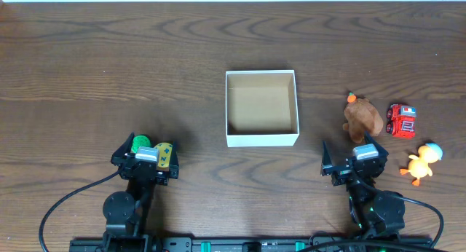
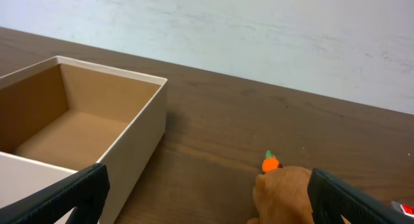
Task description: Pack container
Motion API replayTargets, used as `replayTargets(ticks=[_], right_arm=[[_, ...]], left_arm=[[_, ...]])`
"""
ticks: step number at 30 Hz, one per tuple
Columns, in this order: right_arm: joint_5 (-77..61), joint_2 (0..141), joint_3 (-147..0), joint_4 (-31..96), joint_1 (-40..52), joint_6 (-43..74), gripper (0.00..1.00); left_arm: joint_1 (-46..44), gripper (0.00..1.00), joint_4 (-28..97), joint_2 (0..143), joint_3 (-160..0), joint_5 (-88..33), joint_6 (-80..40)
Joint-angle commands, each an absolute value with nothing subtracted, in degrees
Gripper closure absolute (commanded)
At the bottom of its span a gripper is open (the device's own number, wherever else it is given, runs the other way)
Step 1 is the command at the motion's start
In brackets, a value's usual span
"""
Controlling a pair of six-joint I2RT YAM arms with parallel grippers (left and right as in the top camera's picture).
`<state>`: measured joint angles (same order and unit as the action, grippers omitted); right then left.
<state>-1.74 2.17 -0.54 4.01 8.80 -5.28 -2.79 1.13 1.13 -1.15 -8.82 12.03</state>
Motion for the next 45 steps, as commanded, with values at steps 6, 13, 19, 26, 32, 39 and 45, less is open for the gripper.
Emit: replayTargets(ticks=[6, 13, 19, 26, 32, 39, 45], right_arm=[[-1.9, 1.8, -0.3, 4.1, 8.3, -6.1, 0.01], [-1.9, 1.8, -0.3, 4.1, 8.3, -6.1, 0.01], [0.4, 1.8, -0.3, 4.3, 8.3, -7.0, 0.01], [0.4, 1.8, -0.3, 4.3, 8.3, -8.0, 0.01], [0.6, 1.9, -0.3, 4.2, 8.2, -9.1, 0.01], [2.3, 1.9, -0.3, 3.6, 8.2, -9.3, 0.01], [2.3, 1.9, -0.3, 3.8, 8.2, -9.3, 0.01]], left_arm=[[-3.0, 0.02, 3.2, 1.4, -0.2, -9.8, 12.3], [-3.0, 0.02, 3.2, 1.4, -0.2, -9.8, 12.3], [-3.0, 0.02, 3.2, 1.4, -0.2, -9.8, 12.3], [-3.0, 0.02, 3.2, 1.4, -0.2, -9.8, 12.3], [-3.0, 0.02, 3.0, 1.4, -0.2, -9.9, 12.3], [-3.0, 0.02, 3.0, 1.4, -0.2, -9.9, 12.2], [-3.0, 0.02, 3.0, 1.4, -0.2, -9.9, 12.1]])
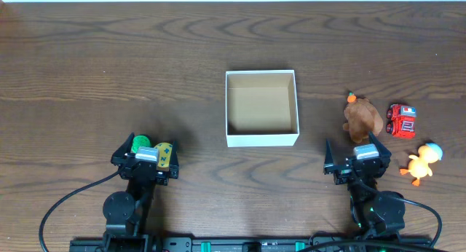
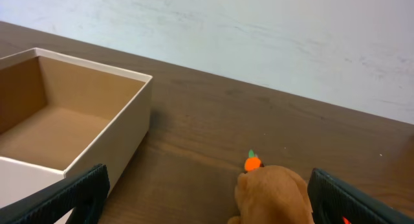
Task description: Pack container
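The white cardboard box (image 1: 262,108) stands open and empty at the table's centre; its corner also shows in the right wrist view as the box (image 2: 71,130). A brown plush toy (image 1: 362,118) with an orange carrot (image 2: 252,163) lies right of the box. Further right are a red toy car (image 1: 401,120) and a yellow duck (image 1: 421,162). My right gripper (image 1: 354,159) is open just in front of the plush toy (image 2: 272,195), nothing between its fingers. My left gripper (image 1: 145,156) sits at the lower left over a green and yellow toy (image 1: 154,148); its jaw state is unclear.
Dark wooden table (image 1: 109,70) all round. A pale wall (image 2: 259,36) lies beyond the table's far edge. Cables and arm bases run along the near edge.
My right gripper has shifted slightly to the right, so the plush toy sits more between its fingers in the wrist view. The left arm and the objects have not moved.
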Motion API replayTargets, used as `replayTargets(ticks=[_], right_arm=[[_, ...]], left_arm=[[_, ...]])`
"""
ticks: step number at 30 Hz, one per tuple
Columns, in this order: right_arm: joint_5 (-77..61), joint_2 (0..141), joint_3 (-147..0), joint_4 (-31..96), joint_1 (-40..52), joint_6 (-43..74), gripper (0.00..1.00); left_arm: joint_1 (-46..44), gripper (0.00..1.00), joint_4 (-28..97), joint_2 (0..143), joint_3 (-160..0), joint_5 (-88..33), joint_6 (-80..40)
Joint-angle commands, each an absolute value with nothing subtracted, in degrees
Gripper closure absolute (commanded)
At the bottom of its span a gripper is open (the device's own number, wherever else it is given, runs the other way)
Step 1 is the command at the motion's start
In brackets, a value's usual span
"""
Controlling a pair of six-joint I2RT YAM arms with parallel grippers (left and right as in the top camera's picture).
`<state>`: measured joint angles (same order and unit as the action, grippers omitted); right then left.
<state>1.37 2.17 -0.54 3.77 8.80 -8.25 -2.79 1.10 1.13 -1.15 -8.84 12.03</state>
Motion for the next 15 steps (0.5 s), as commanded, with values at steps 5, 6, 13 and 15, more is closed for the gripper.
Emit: replayTargets(ticks=[5, 6, 13, 15], right_arm=[[0.9, 1.9, -0.3, 3.5, 8.2, -8.5, 0.01], [0.5, 1.9, -0.3, 3.1, 8.2, -8.2, 0.01], [-0.2, 1.9, -0.3, 2.7, 8.2, -6.7, 0.01], [-0.2, 1.9, -0.3, 2.8, 8.2, -6.2, 0.01]], left_arm=[[-3.0, 0.02, 3.0, 1.4, -0.2, -9.9, 11.6], [-3.0, 0.02, 3.0, 1.4, -0.2, -9.9, 11.6], [-3.0, 0.02, 3.0, 1.4, -0.2, -9.4, 10.1], [-3.0, 0.02, 3.0, 1.4, -0.2, -9.5, 7.1]])
